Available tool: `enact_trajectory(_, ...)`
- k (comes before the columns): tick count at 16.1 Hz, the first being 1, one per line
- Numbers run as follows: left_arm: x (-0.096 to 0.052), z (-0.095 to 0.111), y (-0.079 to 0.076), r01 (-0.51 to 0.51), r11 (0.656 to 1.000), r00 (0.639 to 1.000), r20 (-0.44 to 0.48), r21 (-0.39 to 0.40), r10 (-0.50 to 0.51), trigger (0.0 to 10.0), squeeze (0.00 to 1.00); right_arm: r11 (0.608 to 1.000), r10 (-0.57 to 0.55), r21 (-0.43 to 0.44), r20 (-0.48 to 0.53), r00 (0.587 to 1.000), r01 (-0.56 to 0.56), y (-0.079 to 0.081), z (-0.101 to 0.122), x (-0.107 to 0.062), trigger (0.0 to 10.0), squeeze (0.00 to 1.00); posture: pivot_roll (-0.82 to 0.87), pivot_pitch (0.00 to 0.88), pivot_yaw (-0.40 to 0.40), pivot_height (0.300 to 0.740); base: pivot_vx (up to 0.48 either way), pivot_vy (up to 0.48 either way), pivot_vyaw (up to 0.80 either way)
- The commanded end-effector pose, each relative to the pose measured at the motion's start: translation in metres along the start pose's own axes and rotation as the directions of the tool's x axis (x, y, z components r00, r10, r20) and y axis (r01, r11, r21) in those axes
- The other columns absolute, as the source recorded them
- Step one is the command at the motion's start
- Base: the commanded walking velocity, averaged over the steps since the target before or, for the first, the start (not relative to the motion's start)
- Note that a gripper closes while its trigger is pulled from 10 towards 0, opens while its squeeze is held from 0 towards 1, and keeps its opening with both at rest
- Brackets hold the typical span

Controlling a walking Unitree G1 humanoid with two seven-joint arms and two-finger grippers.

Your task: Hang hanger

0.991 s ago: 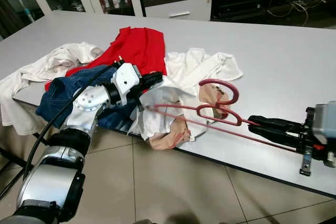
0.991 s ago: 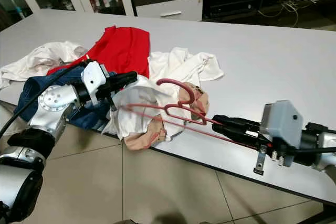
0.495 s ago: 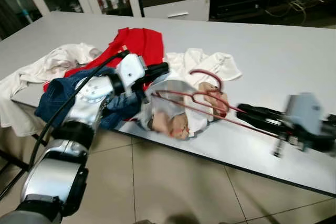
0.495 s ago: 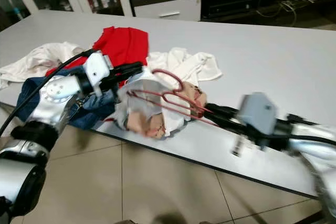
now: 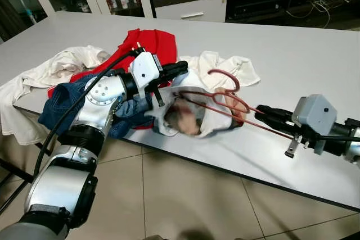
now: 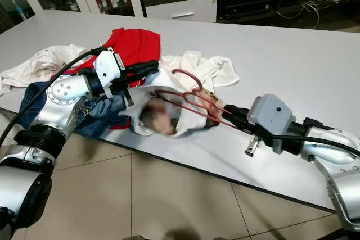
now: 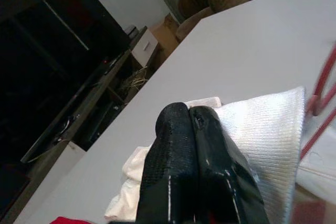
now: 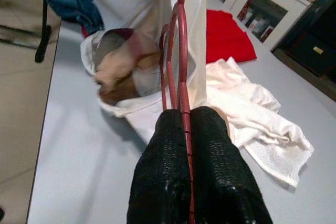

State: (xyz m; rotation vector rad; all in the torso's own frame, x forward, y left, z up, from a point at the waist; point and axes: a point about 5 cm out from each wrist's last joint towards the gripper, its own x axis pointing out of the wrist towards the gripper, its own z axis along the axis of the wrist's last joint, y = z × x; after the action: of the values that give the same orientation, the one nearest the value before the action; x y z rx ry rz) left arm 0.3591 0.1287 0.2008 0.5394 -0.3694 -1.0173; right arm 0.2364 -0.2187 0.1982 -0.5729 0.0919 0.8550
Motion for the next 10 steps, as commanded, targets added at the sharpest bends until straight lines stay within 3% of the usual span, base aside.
enact_trajectory(1,-0.006,0.008,0.018,-0.044,0.998,0.999,-0.003,0.039,0.044,10.0,0.16,1.000,-0.006,-0.018,-0.019,1.000,0.005,-0.004,-0.002,-0.008,10.0,0.00,-0.20,0.000,0.150,0.740,0.000,0.000,0.00)
enact_trajectory(5,-0.020,0.014,0.050,-0.157,0.986,0.987,-0.030,0.054,0.159,10.0,0.16,1.000,0.008,-0.023,-0.017,1.000,-0.008,-0.011,0.001,-0.035,10.0,0.00,-0.21,0.000,0.159,0.740,0.000,0.000,0.00)
enact_trajectory(8,-0.021,0.019,0.056,-0.185,0.982,0.983,-0.013,0.042,0.185,10.0,0.16,0.995,-0.097,-0.039,-0.006,0.995,0.097,-0.026,0.003,-0.039,10.0,0.00,-0.21,0.000,0.168,0.740,0.000,0.000,0.00)
enact_trajectory(10,-0.017,0.019,0.055,-0.177,0.984,0.984,-0.007,0.036,0.177,10.0,0.16,0.996,-0.079,-0.026,0.044,0.996,0.080,-0.022,0.011,-0.034,10.0,0.00,-0.21,0.000,0.170,0.740,0.000,0.000,0.00)
